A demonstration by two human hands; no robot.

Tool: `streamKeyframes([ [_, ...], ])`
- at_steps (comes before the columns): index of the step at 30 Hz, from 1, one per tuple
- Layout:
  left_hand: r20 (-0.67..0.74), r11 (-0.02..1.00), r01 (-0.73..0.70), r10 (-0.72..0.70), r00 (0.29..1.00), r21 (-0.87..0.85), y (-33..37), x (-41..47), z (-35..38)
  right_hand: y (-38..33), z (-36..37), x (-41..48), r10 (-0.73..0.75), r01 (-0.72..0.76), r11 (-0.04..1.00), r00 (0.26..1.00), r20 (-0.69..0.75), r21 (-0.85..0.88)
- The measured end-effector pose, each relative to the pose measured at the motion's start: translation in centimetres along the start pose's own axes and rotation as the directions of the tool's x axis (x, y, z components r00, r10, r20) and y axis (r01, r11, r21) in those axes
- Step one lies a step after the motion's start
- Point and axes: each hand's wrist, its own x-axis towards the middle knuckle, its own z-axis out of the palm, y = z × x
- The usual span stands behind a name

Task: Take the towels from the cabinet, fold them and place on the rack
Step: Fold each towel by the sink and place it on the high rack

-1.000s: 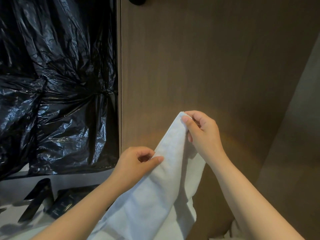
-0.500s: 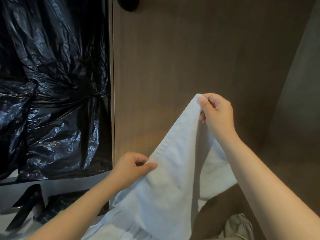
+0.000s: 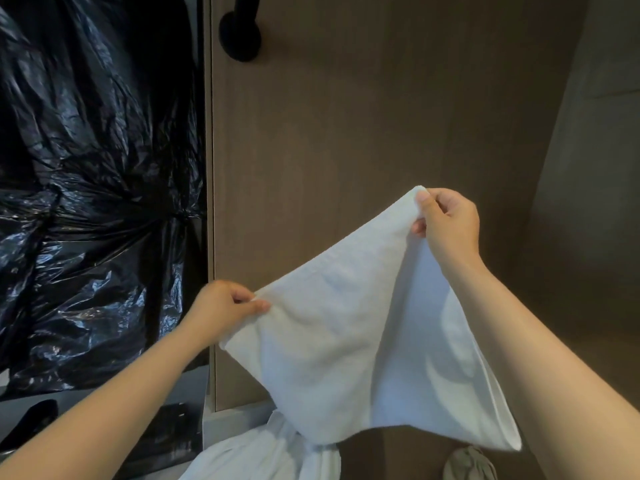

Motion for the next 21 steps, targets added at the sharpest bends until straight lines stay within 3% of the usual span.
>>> streamKeyframes([
  [6, -0.069, 0.996, -0.060, 0.065, 0.995, 0.070, -0.4, 1.4, -2.7, 0.8, -1.0, 1.4, 0.038, -0.039, 0.999, 0.993, -0.110, -0.005],
  [10, -0.217, 0.994, -0.107, 0.112, 0.970, 0.037, 0.4, 2.2, -3.1, 1.1, -1.0, 1.9, 0.048, -0.046, 0.999, 0.987, -0.156, 0.019],
  [21, -0.562, 0.980, -0.195, 0.182, 0.807, 0.038, 2.8, 4.6, -5.9, 3.1, -1.3, 2.8, 0.187, -0.174, 0.981, 0.968, -0.166, 0.090],
])
